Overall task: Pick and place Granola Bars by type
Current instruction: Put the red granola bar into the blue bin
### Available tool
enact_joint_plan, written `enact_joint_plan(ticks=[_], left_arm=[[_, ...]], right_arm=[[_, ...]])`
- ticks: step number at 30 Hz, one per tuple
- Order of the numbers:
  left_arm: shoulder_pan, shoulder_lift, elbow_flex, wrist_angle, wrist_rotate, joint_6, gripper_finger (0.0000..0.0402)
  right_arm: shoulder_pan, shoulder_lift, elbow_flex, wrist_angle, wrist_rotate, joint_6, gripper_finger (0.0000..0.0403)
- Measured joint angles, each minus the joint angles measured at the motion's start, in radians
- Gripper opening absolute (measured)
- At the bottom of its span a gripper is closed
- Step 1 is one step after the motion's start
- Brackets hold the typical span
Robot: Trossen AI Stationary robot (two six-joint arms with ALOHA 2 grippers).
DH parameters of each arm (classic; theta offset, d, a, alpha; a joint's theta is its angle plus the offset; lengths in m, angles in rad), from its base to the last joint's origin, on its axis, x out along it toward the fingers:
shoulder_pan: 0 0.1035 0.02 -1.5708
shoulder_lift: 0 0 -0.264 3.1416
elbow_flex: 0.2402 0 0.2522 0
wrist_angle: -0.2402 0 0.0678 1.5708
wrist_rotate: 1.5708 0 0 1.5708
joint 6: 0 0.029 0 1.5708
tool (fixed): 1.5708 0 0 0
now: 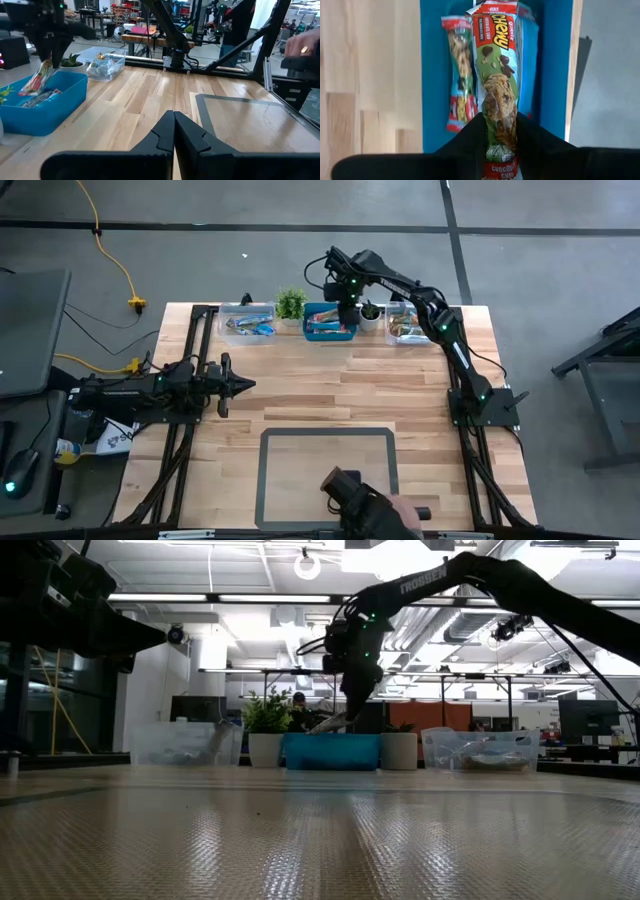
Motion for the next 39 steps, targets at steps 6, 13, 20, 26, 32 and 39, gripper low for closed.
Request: enact_joint_plan(ticks=[6, 13, 20, 26, 32, 39], left_arm=[[0.0, 0.0, 0.0, 0.0, 0.0, 0.0, 0.0001], [0.0, 0.0, 0.0, 0.0, 0.0, 0.0, 0.0001], [0.0, 0.0, 0.0, 0.0, 0.0, 0.0, 0.0001], [0.0, 0.0, 0.0, 0.0, 0.0, 0.0, 0.0001], [0.0, 0.0, 0.0, 0.0, 0.0, 0.0, 0.0001], [0.0, 0.0, 0.0, 0.0, 0.0, 0.0, 0.0001]], right_arm=[[0.0, 0.025, 0.0, 0.074, -0.058, 0.002, 0.0074], [-0.008, 0.032, -0.035, 0.127, -0.097, 0.016, 0.0074], [-0.013, 0.032, -0.138, 0.144, -0.096, 0.023, 0.0074], [-0.013, 0.032, -0.192, 0.156, -0.093, 0.027, 0.0074], [-0.013, 0.032, -0.195, 0.15, -0.078, 0.021, 0.008], [-0.013, 0.032, -0.195, 0.137, -0.016, 0.018, 0.015]])
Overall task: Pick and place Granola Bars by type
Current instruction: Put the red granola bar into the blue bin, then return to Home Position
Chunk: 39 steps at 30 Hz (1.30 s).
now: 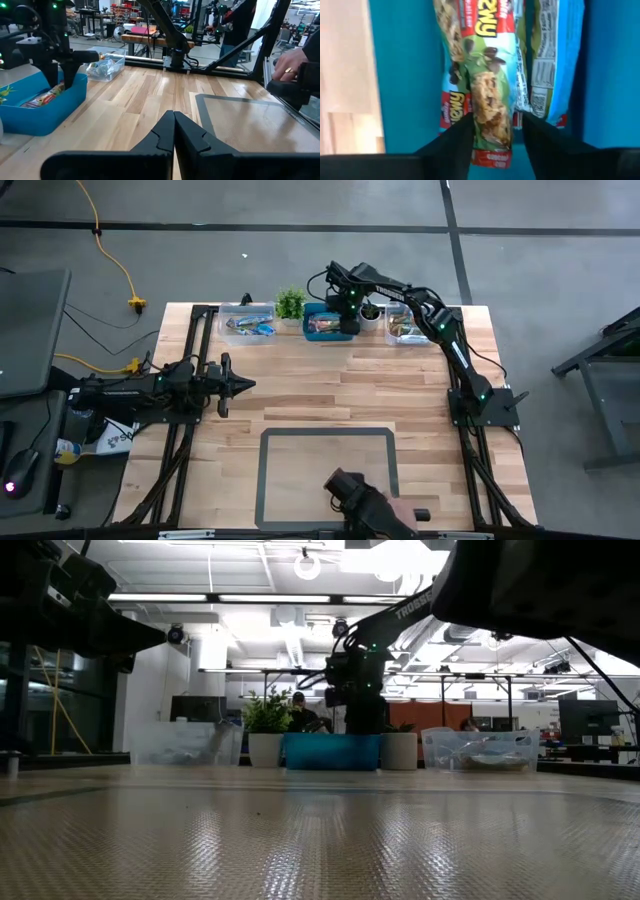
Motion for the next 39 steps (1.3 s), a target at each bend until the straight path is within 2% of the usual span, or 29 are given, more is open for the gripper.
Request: enact_joint_plan(ticks=[4, 8, 18, 23, 31, 39], left_arm=[[0.0, 0.0, 0.0, 0.0, 0.0, 0.0, 0.0001], [0.0, 0.0, 0.0, 0.0, 0.0, 0.0, 0.0001], [0.0, 0.0, 0.0, 0.0, 0.001, 0.0, 0.0001], [0.0, 0.0, 0.0, 0.0, 0.0, 0.0, 0.0001], [0.0, 0.0, 0.0, 0.0, 0.0, 0.0, 0.0001], [0.0, 0.0, 0.0, 0.0, 0.0, 0.0, 0.0001]], right_arm=[[0.0, -0.001, 0.0, 0.001, 0.052, -0.004, 0.0193], [0.001, -0.016, 0.0, -0.002, 0.056, -0.008, 0.022], [0.001, -0.145, 0.0, 0.056, 0.105, -0.04, 0.0227], [0.001, -0.237, 0.0, 0.121, 0.099, 0.057, 0.0227], [0.003, -0.374, 0.0, 0.14, -0.089, 0.285, 0.0214], [0.049, -0.52, 0.001, 0.076, -0.324, 0.5, 0.0174]])
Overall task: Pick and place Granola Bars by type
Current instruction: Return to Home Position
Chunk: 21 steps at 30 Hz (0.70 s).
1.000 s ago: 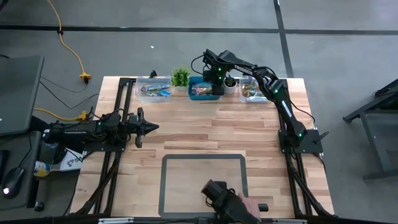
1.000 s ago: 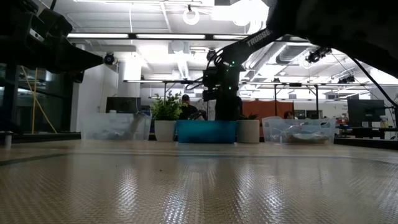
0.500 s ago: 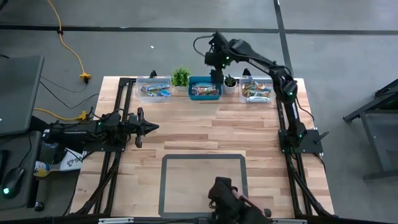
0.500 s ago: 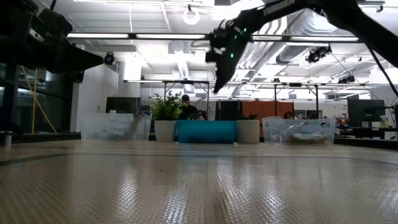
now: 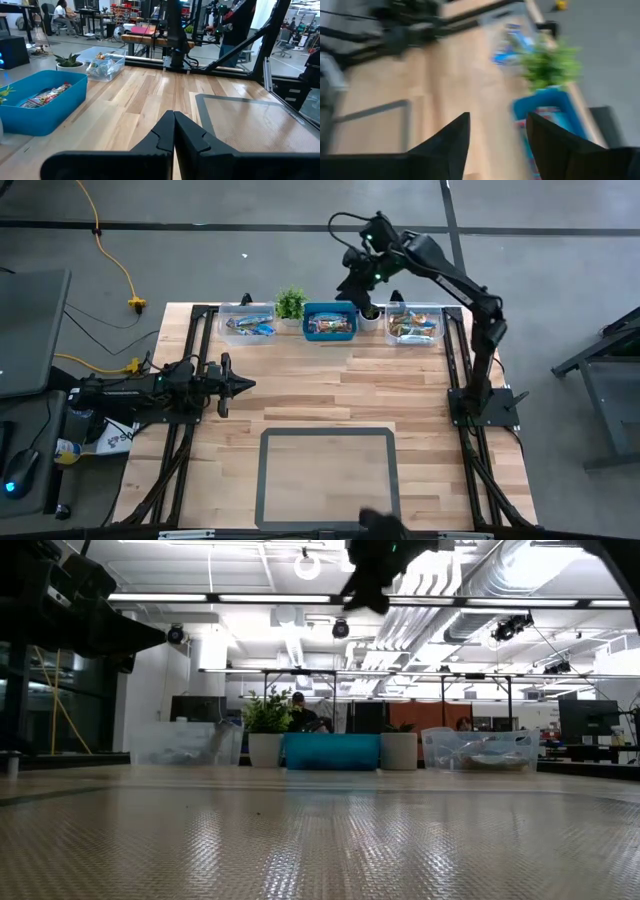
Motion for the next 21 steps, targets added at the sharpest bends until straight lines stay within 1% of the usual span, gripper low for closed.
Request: enact_joint_plan(ticks=[3, 6, 9, 12, 14, 18, 21], left_arm=[[0.0, 0.0, 0.0, 0.0, 0.0, 0.0, 0.0001], [0.0, 0.0, 0.0, 0.0, 0.0, 0.0, 0.0001], [0.0, 0.0, 0.0, 0.0, 0.0, 0.0, 0.0001], [0.0, 0.0, 0.0, 0.0, 0.0, 0.0, 0.0001], [0.0, 0.0, 0.0, 0.0, 0.0, 0.0, 0.0001], [0.0, 0.0, 0.0, 0.0, 0.0, 0.0, 0.0001], [0.0, 0.0, 0.0, 0.0, 0.0, 0.0, 0.0001]], right_arm=[[0.045, -0.052, 0.0, -0.042, -0.047, 0.044, 0.0148], [0.103, -0.109, 0.0, -0.1, -0.05, 0.05, 0.0116], [0.163, -0.164, 0.0, -0.148, -0.046, 0.056, 0.0076], [0.222, -0.214, 0.0, -0.163, -0.04, 0.085, 0.0026], [0.261, -0.248, 0.0, -0.162, -0.01, 0.103, 0.0007], [0.334, -0.315, 0.0, -0.165, 0.139, 0.161, 0.0015], [0.383, -0.363, 0.0, -0.168, 0.234, 0.188, 0.0003]])
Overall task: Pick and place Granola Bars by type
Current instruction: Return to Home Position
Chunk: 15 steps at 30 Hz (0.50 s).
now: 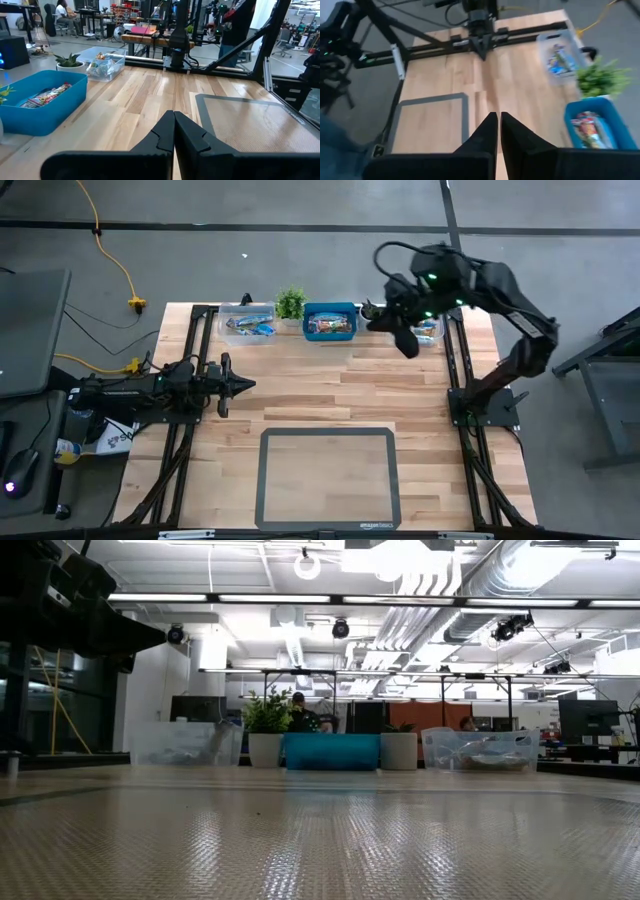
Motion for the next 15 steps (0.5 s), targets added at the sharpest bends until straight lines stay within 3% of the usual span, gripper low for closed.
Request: enact_joint_plan(ticks=[10, 15], left_arm=[[0.0, 0.0, 0.0, 0.0, 0.0, 0.0, 0.0001], [0.0, 0.0, 0.0, 0.0, 0.0, 0.0, 0.0001]], right_arm=[[0.213, -0.177, -0.004, 0.0, 0.353, 0.114, 0.0001], [0.343, -0.326, -0.173, 0.126, 0.521, 0.155, 0.0]])
